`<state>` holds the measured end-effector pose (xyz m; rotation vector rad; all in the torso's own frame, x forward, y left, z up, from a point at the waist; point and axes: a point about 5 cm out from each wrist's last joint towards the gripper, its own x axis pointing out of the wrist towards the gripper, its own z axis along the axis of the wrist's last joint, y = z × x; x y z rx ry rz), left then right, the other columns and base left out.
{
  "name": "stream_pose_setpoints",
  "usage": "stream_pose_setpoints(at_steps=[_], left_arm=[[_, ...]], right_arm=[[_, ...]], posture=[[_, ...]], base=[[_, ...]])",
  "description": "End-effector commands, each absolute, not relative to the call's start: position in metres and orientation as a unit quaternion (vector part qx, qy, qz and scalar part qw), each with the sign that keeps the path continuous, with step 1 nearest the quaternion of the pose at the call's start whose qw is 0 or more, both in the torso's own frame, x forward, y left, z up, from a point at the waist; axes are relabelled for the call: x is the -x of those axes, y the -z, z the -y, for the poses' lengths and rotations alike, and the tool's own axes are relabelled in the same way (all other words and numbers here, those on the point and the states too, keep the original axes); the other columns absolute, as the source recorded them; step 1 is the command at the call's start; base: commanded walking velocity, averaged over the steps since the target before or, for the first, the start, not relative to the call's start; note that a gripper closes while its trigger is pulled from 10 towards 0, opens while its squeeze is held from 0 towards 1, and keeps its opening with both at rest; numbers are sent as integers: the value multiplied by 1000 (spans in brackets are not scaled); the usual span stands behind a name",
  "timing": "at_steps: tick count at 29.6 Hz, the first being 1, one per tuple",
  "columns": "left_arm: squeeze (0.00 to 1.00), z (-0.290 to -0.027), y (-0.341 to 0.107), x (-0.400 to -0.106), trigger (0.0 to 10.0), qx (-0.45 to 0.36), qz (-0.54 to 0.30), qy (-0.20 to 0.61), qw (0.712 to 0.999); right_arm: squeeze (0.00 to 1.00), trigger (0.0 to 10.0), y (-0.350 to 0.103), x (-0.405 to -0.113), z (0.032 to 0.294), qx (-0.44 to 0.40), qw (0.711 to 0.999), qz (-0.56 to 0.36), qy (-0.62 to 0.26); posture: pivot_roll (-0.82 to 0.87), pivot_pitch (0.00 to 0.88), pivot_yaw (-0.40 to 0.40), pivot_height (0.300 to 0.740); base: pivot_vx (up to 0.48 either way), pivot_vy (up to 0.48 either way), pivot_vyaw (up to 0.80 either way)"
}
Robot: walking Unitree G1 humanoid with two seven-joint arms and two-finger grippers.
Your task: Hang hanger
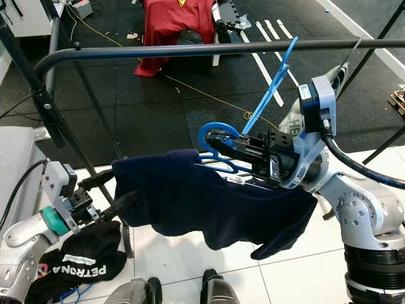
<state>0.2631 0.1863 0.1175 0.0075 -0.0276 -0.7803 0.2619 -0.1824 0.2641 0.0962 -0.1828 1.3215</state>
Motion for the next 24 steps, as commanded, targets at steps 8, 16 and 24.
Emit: stream_pose_setpoints(at_steps=[8, 16, 24], left_arm=[[1000, -191, -120, -258, 10000, 3, 6, 401, 916], [1000, -195, -125, -262, 10000, 0, 11, 370, 929], [1000, -200, -127, -256, 10000, 1, -21, 402, 915]], right_arm=[[0, 0, -276, -268, 182, -43, 772, 116, -623], [0, 0, -271, -271, 173, -54, 766, 115, -631], [0, 0, -268, -275, 160, -70, 756, 132, -637]], posture=[[-89, 91, 60, 740], [-57, 110, 42, 740], [-11, 132, 59, 740]], base=[[0, 0, 0], [0, 0, 0], [0, 0, 0]])
